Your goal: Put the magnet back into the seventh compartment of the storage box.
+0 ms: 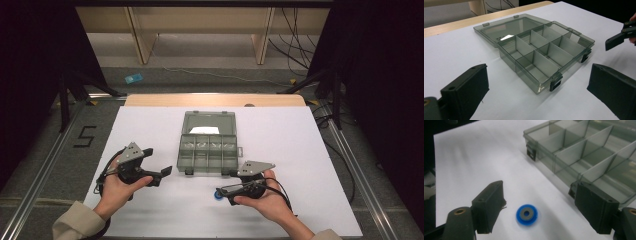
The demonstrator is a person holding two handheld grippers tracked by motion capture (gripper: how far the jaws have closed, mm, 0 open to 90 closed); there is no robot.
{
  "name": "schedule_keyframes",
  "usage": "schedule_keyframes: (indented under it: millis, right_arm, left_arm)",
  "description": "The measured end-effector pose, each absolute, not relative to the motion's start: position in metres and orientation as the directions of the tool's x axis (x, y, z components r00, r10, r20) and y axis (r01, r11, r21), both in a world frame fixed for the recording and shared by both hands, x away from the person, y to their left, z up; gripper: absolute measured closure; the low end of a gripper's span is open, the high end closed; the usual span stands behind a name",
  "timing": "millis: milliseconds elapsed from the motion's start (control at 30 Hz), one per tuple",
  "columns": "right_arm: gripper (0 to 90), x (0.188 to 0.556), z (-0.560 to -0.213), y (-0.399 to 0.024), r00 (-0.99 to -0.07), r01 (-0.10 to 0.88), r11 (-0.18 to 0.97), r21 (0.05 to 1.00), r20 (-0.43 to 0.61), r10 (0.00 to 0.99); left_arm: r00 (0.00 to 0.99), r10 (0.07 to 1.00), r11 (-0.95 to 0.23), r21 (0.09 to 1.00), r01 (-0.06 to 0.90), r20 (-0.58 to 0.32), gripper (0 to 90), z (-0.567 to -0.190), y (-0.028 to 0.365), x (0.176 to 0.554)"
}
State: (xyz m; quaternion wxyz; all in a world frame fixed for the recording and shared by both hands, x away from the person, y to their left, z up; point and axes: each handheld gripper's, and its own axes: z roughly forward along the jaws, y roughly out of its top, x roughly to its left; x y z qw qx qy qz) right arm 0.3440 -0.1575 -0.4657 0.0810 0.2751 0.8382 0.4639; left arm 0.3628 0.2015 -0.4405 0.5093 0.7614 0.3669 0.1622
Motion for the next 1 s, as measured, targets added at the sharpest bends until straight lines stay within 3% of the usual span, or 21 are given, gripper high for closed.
schedule_keyframes:
  millis: [367, 1000]
  right_arm:
    - [28.8, 0.346, -0.478, -0.151, -0.851, 0.401, 0.494, 0.771, 0.116, 0.512]
    - [44.7, 0.345, -0.487, -0.136, -0.879, 0.374, 0.573, 0.729, 0.082, 0.469]
  left_arm:
    - [0.683, 0.72, -0.214, 0.897, 0.386, -0.122, 2.5, -0.44, 0.198, 0.362]
    - [0.687, 0.715, -0.212, 0.897, 0.387, -0.128, 3.1, -0.44, 0.197, 0.36]
